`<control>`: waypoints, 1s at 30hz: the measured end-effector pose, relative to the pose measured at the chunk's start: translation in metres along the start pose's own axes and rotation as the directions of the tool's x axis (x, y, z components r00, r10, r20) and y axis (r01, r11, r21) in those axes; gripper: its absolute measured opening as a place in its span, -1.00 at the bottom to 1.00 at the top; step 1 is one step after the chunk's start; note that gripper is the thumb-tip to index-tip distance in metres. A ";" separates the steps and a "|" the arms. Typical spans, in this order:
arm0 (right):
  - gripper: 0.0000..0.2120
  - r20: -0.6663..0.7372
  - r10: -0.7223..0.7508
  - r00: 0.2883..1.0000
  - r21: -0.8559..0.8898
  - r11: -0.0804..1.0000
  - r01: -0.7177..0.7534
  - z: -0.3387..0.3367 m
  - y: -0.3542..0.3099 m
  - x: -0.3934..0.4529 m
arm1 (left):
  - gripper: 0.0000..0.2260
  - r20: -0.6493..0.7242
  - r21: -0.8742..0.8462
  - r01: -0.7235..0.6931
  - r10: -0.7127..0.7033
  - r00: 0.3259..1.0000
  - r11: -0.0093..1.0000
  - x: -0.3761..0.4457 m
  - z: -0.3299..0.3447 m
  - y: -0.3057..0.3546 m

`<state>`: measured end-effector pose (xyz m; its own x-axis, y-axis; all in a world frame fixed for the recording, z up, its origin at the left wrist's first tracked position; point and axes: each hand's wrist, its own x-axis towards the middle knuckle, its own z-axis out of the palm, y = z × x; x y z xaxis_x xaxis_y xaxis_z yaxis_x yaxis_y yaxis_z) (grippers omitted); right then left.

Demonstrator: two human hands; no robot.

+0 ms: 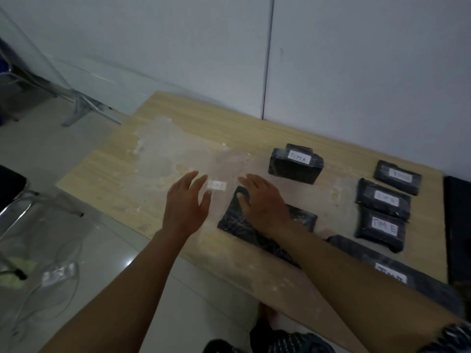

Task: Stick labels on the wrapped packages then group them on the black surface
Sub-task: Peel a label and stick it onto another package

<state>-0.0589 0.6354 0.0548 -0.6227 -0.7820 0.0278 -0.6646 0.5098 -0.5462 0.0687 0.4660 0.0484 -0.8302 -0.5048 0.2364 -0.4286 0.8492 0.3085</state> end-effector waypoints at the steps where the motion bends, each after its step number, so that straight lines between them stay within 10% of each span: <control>1: -0.55 0.016 0.007 1.000 -0.008 1.000 -0.007 0.005 0.001 0.011 | -0.61 0.012 -0.002 0.002 -0.002 1.000 1.000 0.008 0.006 -0.008; 30: -0.22 0.253 0.395 0.883 -0.044 0.916 -0.398 0.121 0.029 0.144 | -0.61 0.389 -0.222 -0.430 0.484 0.784 0.875 0.141 0.133 -0.134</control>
<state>-0.1176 0.4944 -0.0581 -0.7080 -0.5797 -0.4033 -0.3796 0.7940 -0.4749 -0.0381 0.3021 -0.0821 -0.9968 0.0758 -0.0235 0.0616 0.9258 0.3730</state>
